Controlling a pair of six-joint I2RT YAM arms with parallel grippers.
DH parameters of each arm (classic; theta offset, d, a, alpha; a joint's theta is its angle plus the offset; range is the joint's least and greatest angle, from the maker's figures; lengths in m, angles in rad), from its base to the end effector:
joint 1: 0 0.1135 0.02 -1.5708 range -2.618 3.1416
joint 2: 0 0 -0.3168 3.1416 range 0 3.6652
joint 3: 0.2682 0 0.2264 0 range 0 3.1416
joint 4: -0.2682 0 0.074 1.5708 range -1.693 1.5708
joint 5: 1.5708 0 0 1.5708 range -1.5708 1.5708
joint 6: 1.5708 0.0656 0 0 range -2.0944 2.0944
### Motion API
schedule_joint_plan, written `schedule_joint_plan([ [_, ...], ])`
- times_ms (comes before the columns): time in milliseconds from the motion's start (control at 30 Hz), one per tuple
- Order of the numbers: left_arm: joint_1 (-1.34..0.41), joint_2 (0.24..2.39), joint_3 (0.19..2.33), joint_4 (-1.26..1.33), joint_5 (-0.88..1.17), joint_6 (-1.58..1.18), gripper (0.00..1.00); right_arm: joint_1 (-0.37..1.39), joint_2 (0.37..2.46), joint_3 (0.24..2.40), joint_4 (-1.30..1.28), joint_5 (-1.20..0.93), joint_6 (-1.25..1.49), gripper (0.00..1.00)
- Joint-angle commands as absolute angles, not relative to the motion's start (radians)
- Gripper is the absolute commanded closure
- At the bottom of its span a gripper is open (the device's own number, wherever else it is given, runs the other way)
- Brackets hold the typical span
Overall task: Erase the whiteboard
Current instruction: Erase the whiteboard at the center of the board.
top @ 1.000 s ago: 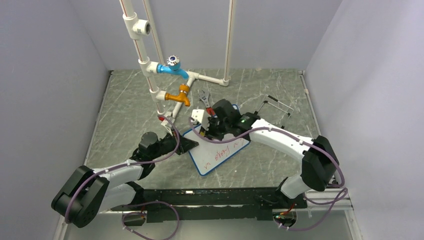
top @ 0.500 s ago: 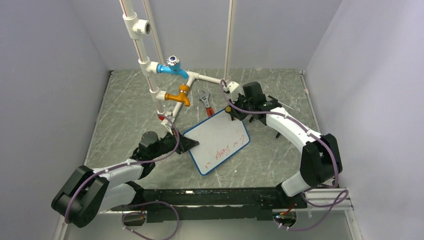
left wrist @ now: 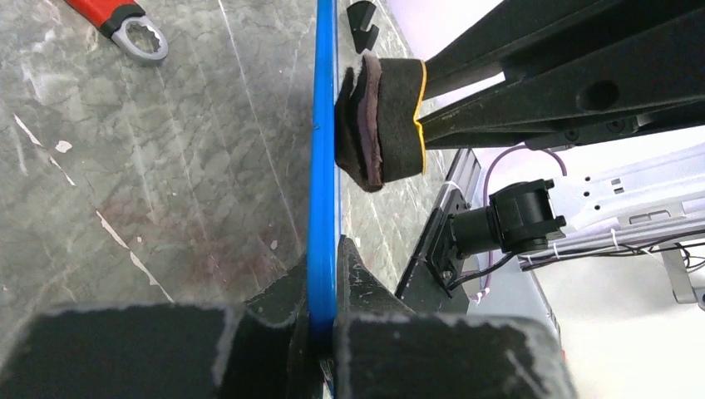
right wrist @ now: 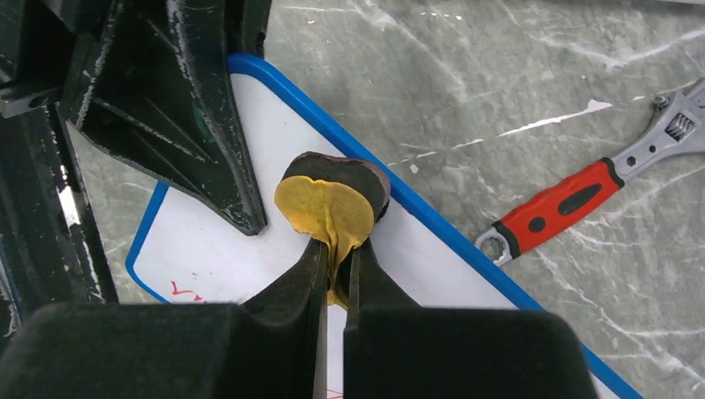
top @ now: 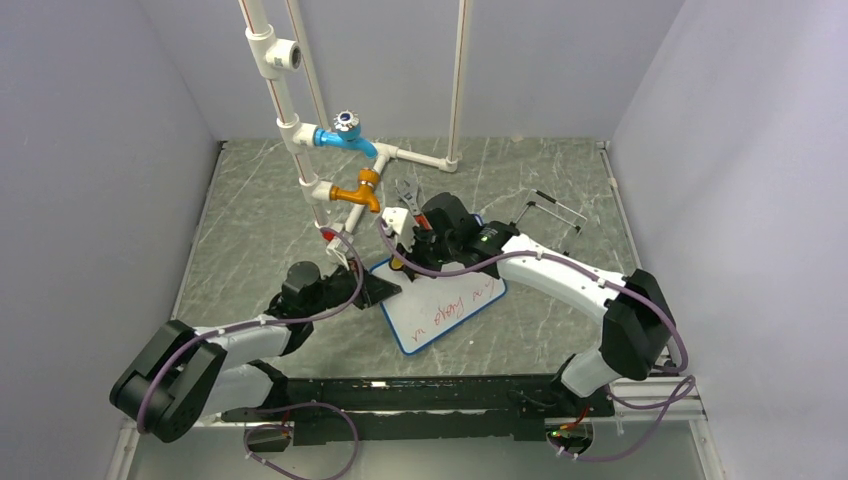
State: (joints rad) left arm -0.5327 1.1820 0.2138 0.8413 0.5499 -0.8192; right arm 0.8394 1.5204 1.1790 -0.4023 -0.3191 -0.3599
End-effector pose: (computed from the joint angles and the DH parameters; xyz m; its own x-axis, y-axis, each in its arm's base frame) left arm 0.1566 -0.1321 0.2444 -0.7170 -0.3003 -0.6290 0.5209 0.3687 -0.7699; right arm 0.2052 0.2594 0.3211 -0.1200 -0.6344 -0.7636 -0.9650 0.2553 -0.0604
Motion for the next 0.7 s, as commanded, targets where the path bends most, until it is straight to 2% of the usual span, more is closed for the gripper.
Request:
schedule_joint_plan([
  [0, -0.556, 1.183, 0.286, 1.086, 0.667, -0.836, 1.00, 0.796, 1.529, 1.161, -0.351, -0.197, -0.364, 1.00],
  [167, -0.556, 1.164, 0.279, 1.061, 0.658, -0.823, 1.00, 0.695, 1.475, 1.117, -0.354, -0.023, -0.430, 1.00],
  [233, -0.557, 1.163, 0.284, 1.043, 0.656, -0.818, 1.00, 0.691, 1.450, 1.104, -0.370, -0.013, -0.466, 1.00],
  [433, -0.556, 1.181, 0.313, 1.028, 0.647, -0.814, 1.00, 0.802, 1.458, 1.117, -0.481, -0.277, -0.553, 1.00],
  [533, -0.556, 1.193, 0.317, 1.052, 0.639, -0.823, 1.00, 0.884, 1.505, 1.140, -0.521, -0.337, -0.575, 1.00],
  [667, -0.556, 1.171, 0.298, 1.063, 0.609, -0.816, 1.00, 0.884, 1.498, 1.133, -0.503, -0.334, -0.564, 1.00],
])
